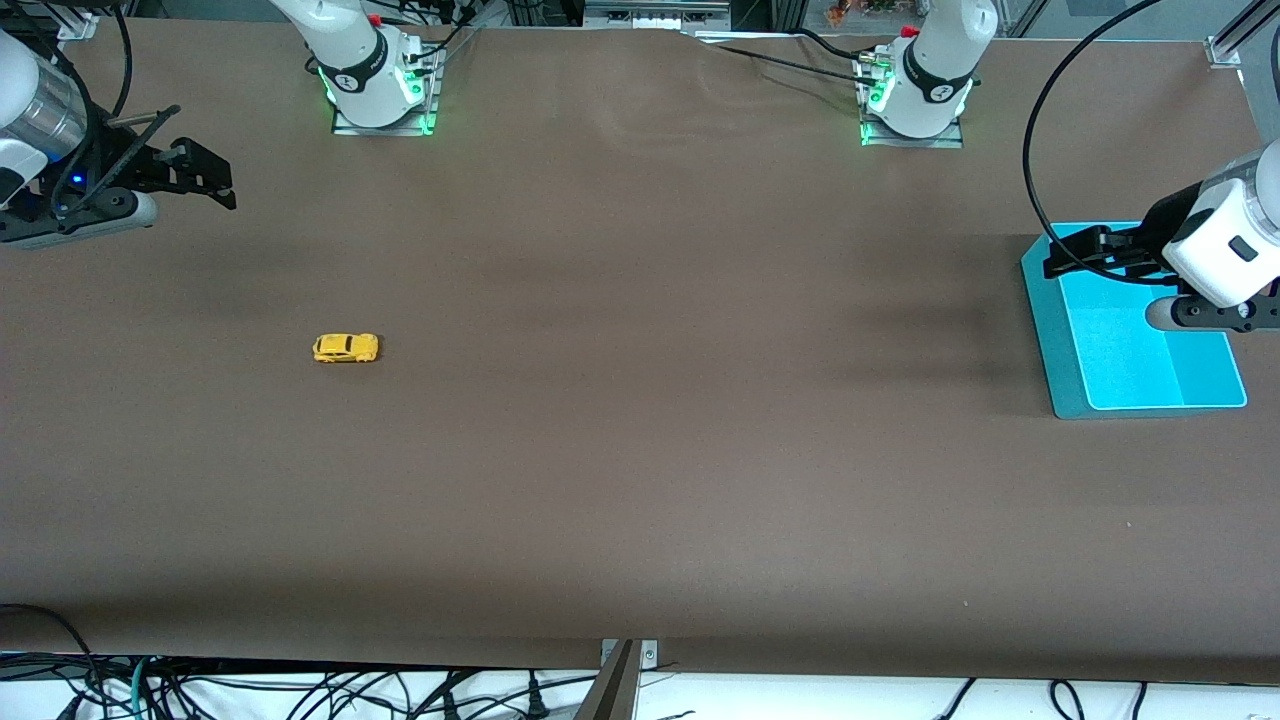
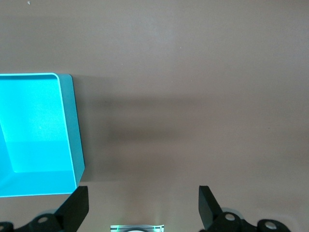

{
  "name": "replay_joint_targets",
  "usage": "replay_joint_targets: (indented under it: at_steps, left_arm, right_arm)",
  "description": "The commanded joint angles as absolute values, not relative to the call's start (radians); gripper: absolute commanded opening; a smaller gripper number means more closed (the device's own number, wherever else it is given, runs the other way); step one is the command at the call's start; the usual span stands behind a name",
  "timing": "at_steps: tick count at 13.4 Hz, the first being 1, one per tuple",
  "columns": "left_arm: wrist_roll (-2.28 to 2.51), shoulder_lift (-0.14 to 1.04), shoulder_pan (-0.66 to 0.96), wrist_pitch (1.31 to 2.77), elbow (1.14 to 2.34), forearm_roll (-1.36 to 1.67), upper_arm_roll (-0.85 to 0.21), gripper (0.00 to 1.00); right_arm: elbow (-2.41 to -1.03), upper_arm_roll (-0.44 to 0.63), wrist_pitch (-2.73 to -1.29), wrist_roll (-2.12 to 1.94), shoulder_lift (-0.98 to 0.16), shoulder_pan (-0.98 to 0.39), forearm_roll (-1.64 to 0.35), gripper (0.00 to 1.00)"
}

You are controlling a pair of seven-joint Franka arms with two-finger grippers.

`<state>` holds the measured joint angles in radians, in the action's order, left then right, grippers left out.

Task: Wind and store yellow beetle car
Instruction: 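Lower the right gripper onto the yellow car while the left gripper nears the bin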

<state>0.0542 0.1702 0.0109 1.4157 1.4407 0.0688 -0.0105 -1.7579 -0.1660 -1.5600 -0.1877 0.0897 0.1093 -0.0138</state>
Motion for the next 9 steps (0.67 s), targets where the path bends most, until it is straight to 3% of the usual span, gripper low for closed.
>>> replay_joint_targets:
  at_steps: [1,3,9]
  left_arm:
    - [0.040,0.156,0.014,1.416,1.442,0.051,-0.012,1.00]
    - [0.040,0.156,0.014,1.416,1.442,0.051,-0.012,1.00]
    - [0.022,0.156,0.012,1.416,1.443,0.051,-0.012,1.00]
  right_arm:
    - [-1.759,-0.161,-1.554,-0.202,0.095,0.106,-0.015,1.00]
    - [-1.802,-0.163,-1.578,-0.231,0.092,0.106,-0.014,1.00]
    - [-2.071,-0.163,-1.908,-0.558,0.054,0.106,-0.012,1.00]
